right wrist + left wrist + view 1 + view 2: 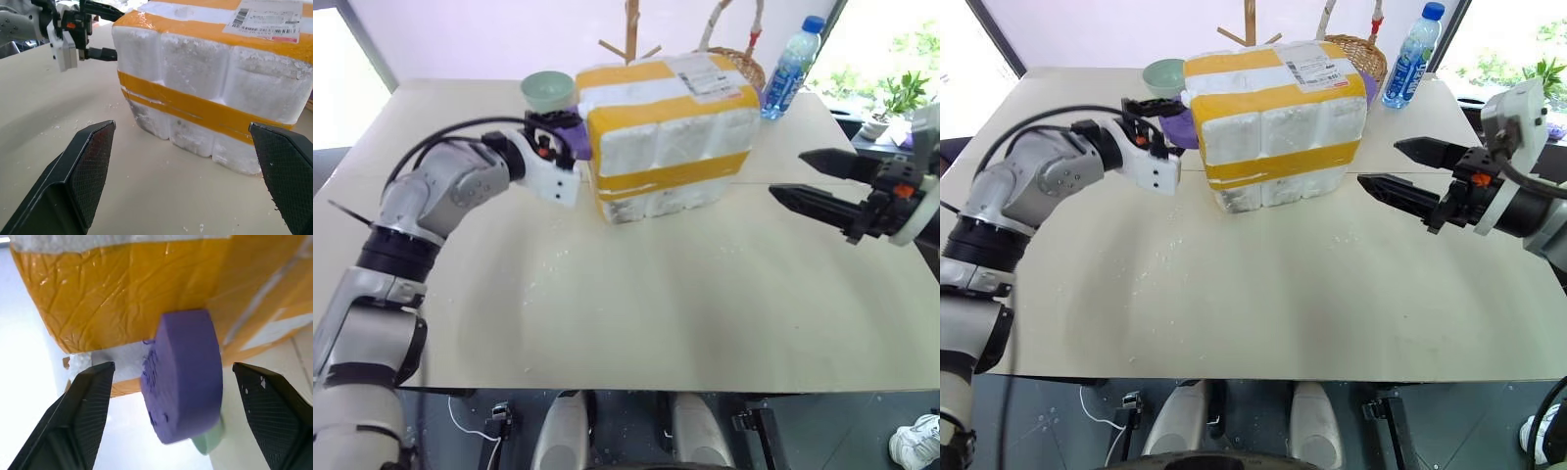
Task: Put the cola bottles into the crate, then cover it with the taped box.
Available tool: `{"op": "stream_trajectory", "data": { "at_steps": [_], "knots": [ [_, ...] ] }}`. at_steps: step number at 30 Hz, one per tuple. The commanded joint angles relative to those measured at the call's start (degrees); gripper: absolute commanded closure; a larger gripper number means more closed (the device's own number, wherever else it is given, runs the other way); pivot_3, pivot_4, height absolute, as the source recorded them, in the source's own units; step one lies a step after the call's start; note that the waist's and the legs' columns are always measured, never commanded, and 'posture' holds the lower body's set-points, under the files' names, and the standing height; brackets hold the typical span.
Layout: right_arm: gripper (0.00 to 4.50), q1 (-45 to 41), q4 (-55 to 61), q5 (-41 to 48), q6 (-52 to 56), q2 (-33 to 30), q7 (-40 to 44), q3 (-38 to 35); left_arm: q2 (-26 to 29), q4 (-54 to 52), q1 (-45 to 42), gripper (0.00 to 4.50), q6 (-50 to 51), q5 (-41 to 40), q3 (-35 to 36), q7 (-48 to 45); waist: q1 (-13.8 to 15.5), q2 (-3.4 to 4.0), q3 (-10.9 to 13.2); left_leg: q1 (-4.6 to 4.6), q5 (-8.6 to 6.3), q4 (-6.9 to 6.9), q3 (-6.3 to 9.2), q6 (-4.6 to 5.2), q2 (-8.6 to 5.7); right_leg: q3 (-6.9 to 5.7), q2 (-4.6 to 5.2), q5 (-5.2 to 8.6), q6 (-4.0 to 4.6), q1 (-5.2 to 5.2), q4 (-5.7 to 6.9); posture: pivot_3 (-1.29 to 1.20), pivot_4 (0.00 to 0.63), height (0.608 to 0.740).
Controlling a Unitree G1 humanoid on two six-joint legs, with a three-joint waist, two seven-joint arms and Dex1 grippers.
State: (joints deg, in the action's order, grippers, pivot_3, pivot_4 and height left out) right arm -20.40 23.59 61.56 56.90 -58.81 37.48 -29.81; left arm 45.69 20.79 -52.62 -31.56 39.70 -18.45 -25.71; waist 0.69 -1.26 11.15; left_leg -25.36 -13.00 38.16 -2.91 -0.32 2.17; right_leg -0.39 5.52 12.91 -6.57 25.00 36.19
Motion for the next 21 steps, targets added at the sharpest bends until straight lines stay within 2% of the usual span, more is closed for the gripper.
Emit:
{"op": "stream_trajectory", "data": {
  "at_steps": [1, 4, 6, 7, 10, 12, 13, 16, 21],
  "knots": [
    [0.0, 0.48, 0.57, -0.67, -1.76, -0.36, 0.62, -1.83, 3.84, -4.68, 4.72, 0.8, -1.9, -4.51, 4.72, 0.55, -0.13, 0.01, 0.0, 0.01, 0.0, 0.0, 0.0, 0.0, 0.0, 0.0, 0.0, 0.0, 0.0, 0.0, 0.01, 0.0, 0.15, 0.74],
    [0.0, 1.33, 0.08, -1.15, -2.08, -0.41, 1.03, -1.85, 5.78, -7.98, 9.77, 0.8, -2.2, -10.26, 7.71, -1.22, -0.18, 0.02, -0.01, 0.04, 0.0, -0.02, 0.0, 0.01, 0.04, 0.0, -0.01, 0.0, 0.01, 0.0, 0.02, 0.0, 0.15, 0.74],
    [0.0, 2.63, -0.1, -2.09, -2.49, -0.41, 1.62, -1.69, 7.22, -10.35, 14.26, 0.8, -0.79, -17.37, 10.68, -4.47, -0.11, 0.02, -0.01, 0.04, 0.0, -0.01, 0.0, 0.0, 0.06, 0.0, -0.01, 0.0, 0.01, -0.01, 0.02, 0.0, 0.15, 0.74],
    [0.0, 3.54, -0.21, -2.87, -2.83, -0.47, 2.18, -1.51, 7.42, -12.6, 17.74, 0.8, 4.26, -25.05, 13.16, -8.93, -0.11, 0.02, -0.02, 0.04, 0.0, -0.01, -0.01, 0.0, 0.05, 0.0, 0.0, 0.0, 0.01, -0.01, 0.01, 0.0, 0.15, 0.74],
    [0.0, 5.91, -0.91, -5.63, -4.4, -0.8, 4.15, -0.85, 9.2, -19.29, 26.62, 0.8, 25.48, -48.12, 20.06, -24.12, -0.18, 0.03, -0.03, 0.06, 0.0, 0.0, -0.01, 0.0, 0.07, 0.01, 0.01, 0.0, 0.02, -0.06, -0.01, 0.0, 0.15, 0.74],
    [0.0, 6.45, -2.94, -8.51, -6.4, -1.04, 5.73, 0.72, 11.67, -18.58, 25.39, 0.8, 50.88, -67.69, 27.01, -32.83, -0.2, 0.03, -0.02, 0.09, 0.0, 0.0, -0.01, 0.0, 0.12, 0.0, -0.01, 0.0, 0.02, -0.06, 0.01, 0.0, 0.15, 0.74],
    [0.0, 6.43, -3.76, -9.63, -7.15, -1.12, 6.4, 1.38, 12.71, -17.6, 23.89, 0.8, 60.2, -73.53, 29.04, -34.82, -0.15, 0.0, -0.01, 0.09, 0.01, 0.02, 0.02, -0.01, 0.14, -0.01, -0.07, 0.01, 0.03, -0.07, 0.02, 0.0, 0.15, 0.74],
    [0.0, 4.01, -7.37, -12.9, -9.37, -1.35, 8.17, 4.68, 15.14, -8.78, 14.65, 0.8, 71.29, -78.82, 30.22, -41.1, 0.04, -0.01, -0.01, 0.13, 0.01, 0.1, 0.06, -0.03, 0.24, -0.02, -0.22, 0.01, 0.06, -0.17, -0.06, 0.0, 0.15, 0.74],
    [0.0, -1.92, -12.54, -15.77, -10.74, -1.22, 10.82, 9.1, 16.92, -0.32, 5.84, 0.8, 72.72, -74.77, 25.47, -49.26, -0.3, 0.09, -0.07, 0.35, -0.01, -0.03, -0.03, 0.0, 0.19, 0.02, -0.22, 0.12, 0.23, -0.34, -0.15, 0.0, 0.15, 0.74]
  ]
}}
